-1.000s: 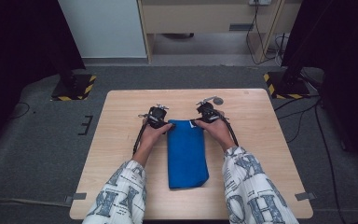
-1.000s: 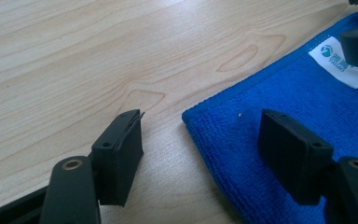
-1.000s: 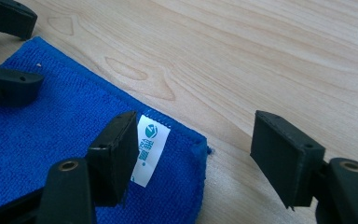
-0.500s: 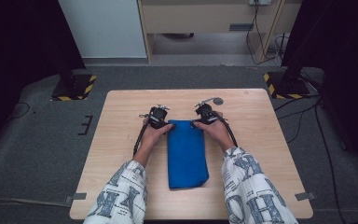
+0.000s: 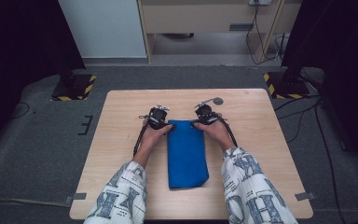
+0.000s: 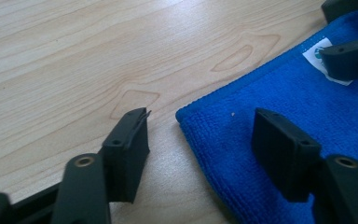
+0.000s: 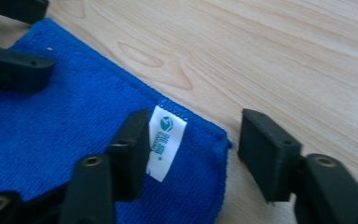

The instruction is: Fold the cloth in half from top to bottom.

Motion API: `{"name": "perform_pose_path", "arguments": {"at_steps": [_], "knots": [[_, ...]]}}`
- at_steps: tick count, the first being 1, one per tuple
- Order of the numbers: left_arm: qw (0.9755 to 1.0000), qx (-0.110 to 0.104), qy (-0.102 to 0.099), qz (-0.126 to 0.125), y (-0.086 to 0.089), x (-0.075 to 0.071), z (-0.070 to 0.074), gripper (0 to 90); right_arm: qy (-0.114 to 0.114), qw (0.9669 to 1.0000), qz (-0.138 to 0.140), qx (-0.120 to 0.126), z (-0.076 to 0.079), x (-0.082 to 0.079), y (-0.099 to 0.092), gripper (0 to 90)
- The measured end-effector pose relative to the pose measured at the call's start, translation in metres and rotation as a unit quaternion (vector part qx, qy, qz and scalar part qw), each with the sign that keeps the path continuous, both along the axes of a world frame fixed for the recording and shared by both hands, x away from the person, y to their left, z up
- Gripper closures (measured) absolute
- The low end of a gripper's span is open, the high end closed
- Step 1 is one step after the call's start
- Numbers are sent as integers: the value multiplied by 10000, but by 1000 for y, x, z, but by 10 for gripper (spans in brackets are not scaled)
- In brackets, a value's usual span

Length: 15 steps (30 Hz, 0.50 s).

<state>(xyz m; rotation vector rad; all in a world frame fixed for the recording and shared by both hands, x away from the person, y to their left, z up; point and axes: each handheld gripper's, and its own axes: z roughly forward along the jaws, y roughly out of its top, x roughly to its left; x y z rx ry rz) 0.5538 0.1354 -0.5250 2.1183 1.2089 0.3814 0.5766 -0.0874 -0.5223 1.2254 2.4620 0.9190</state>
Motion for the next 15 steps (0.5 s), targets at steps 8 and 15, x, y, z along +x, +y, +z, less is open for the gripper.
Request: {"name": "perform_pose_path", "arguments": {"at_steps": [8,15], "knots": [[9997,42,-21,-241,-8,-5,1,584,84,9994,342,66,2,-6,4,785],[9994,-91,118,-318,-9,-7,2,749,78,9992,388,67,6,-11,5,854]]}}
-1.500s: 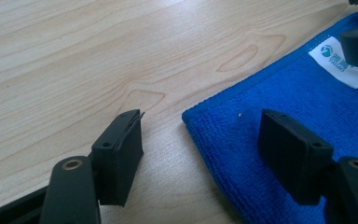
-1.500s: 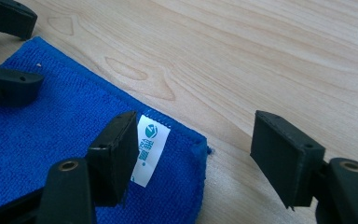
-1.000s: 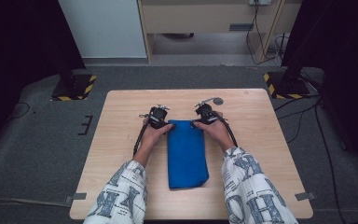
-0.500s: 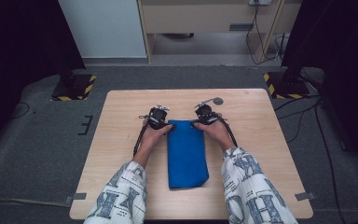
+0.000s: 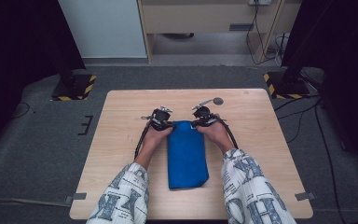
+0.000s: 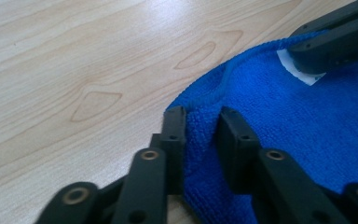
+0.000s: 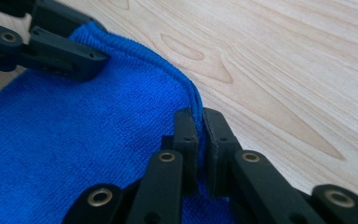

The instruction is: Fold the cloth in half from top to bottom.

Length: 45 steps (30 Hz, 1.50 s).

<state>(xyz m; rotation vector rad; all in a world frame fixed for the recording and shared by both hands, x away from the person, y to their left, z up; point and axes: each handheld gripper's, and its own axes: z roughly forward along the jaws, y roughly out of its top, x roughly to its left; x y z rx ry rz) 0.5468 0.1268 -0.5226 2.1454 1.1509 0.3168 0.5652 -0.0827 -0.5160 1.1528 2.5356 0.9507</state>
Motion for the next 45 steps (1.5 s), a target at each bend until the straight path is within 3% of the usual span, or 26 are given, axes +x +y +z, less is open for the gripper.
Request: {"name": "perform_pose_path", "arguments": {"at_steps": [5,8,11,21,29,45], "knots": [[9992,-382,15,76,5,1,6,840,-101,9998,-15,150,9,-4,-4,857],[9994,-339,-59,2,2,0,11,851,-187,9995,-20,268,17,-6,-8,857],[9989,-439,-157,50,2,-3,19,851,-254,9991,-33,337,25,-9,-12,857],[9983,-382,-425,-98,-8,-16,54,852,-488,9981,-84,374,52,-30,-22,857],[9976,-354,-571,-146,-9,-30,73,856,-623,9968,-98,482,63,-45,-25,857],[9957,-456,-798,-76,-1,-53,87,856,-811,9951,-96,563,81,-65,-18,857]]}}
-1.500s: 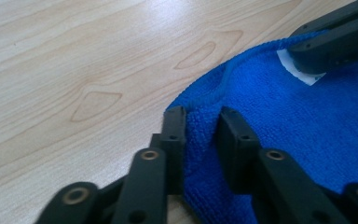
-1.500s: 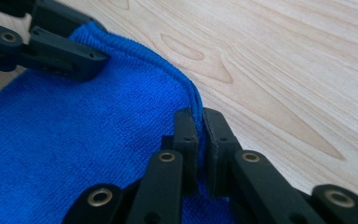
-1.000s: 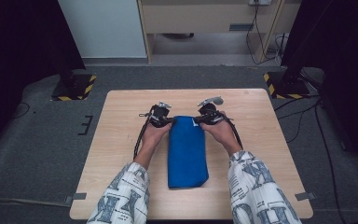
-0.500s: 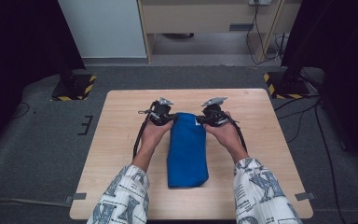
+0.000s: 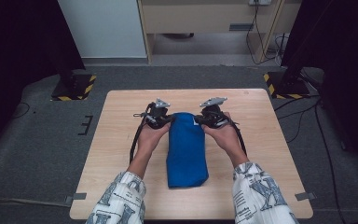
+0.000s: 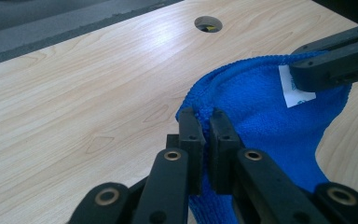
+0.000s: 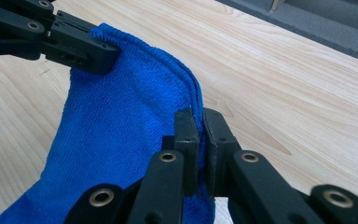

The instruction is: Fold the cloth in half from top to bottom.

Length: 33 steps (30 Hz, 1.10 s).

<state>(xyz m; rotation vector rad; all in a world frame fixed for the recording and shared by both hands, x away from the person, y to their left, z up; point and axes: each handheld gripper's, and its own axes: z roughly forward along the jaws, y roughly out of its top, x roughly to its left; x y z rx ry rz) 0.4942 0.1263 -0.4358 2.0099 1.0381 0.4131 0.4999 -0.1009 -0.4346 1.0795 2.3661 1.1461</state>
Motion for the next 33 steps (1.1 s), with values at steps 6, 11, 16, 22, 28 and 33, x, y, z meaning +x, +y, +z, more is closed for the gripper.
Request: {"name": "perform_pose_path", "arguments": {"at_steps": [6,11,16,22,28,33], "knots": [[10000,17,-50,-68,-3,-6,4,857,-71,10000,-35,46,6,-6,-5,857],[9999,17,-111,-85,-5,-12,9,858,-118,9999,-27,32,10,-12,-8,857],[9998,1,-171,-117,-5,-17,13,858,-192,9997,-19,116,15,-18,-10,857],[9997,-20,-186,-161,-3,-20,11,858,-210,9997,13,149,14,-23,-11,857],[9996,-25,-172,-212,-2,-24,5,858,-196,9995,6,243,8,-25,-13,857],[9996,-17,-178,-240,-1,-26,3,857,-176,9995,18,243,3,-27,-14,857]]}}
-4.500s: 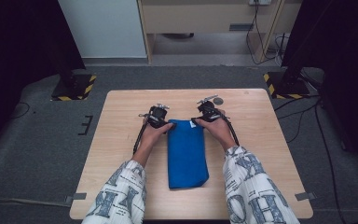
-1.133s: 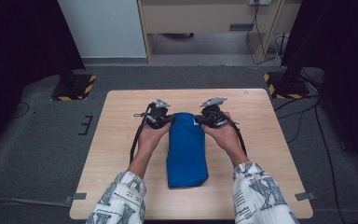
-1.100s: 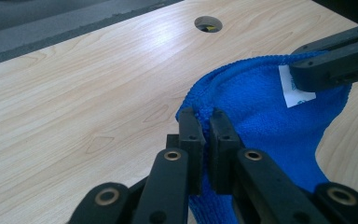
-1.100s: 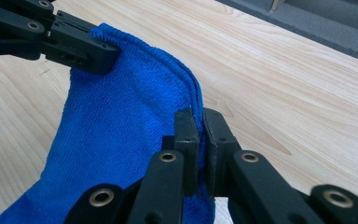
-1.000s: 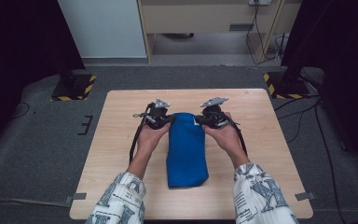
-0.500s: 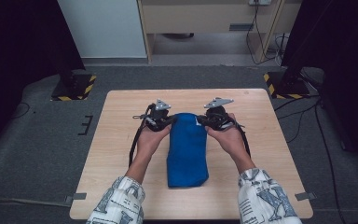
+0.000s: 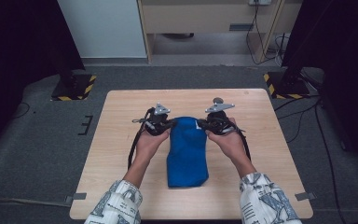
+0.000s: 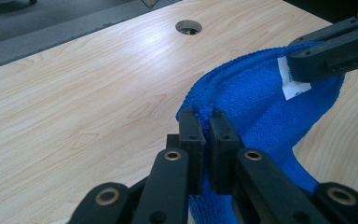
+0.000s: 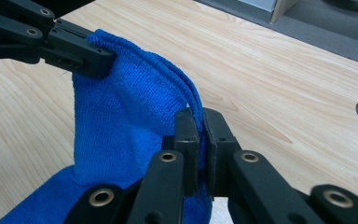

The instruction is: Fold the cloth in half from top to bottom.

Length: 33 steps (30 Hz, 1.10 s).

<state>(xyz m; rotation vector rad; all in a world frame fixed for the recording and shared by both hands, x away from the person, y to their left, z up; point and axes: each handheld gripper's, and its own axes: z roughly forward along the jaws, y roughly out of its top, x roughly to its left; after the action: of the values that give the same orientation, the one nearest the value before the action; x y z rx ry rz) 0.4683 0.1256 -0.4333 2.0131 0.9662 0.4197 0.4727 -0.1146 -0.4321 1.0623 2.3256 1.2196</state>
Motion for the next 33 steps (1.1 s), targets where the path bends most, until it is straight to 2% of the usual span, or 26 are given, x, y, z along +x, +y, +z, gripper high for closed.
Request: {"name": "perform_pose_path", "arguments": {"at_steps": [8,18,26,33], "knots": [[10000,-9,-54,-63,3,-5,2,857,-59,10000,75,20,2,-4,1,857],[9997,-2,-149,-181,6,-16,6,855,-137,9996,237,88,1,-18,-2,856],[9997,-41,-200,-154,8,-14,14,854,-193,9994,234,140,10,-18,-1,856],[9997,-63,-168,-141,9,-11,13,854,-175,9995,213,140,10,-16,-1,856]]}}
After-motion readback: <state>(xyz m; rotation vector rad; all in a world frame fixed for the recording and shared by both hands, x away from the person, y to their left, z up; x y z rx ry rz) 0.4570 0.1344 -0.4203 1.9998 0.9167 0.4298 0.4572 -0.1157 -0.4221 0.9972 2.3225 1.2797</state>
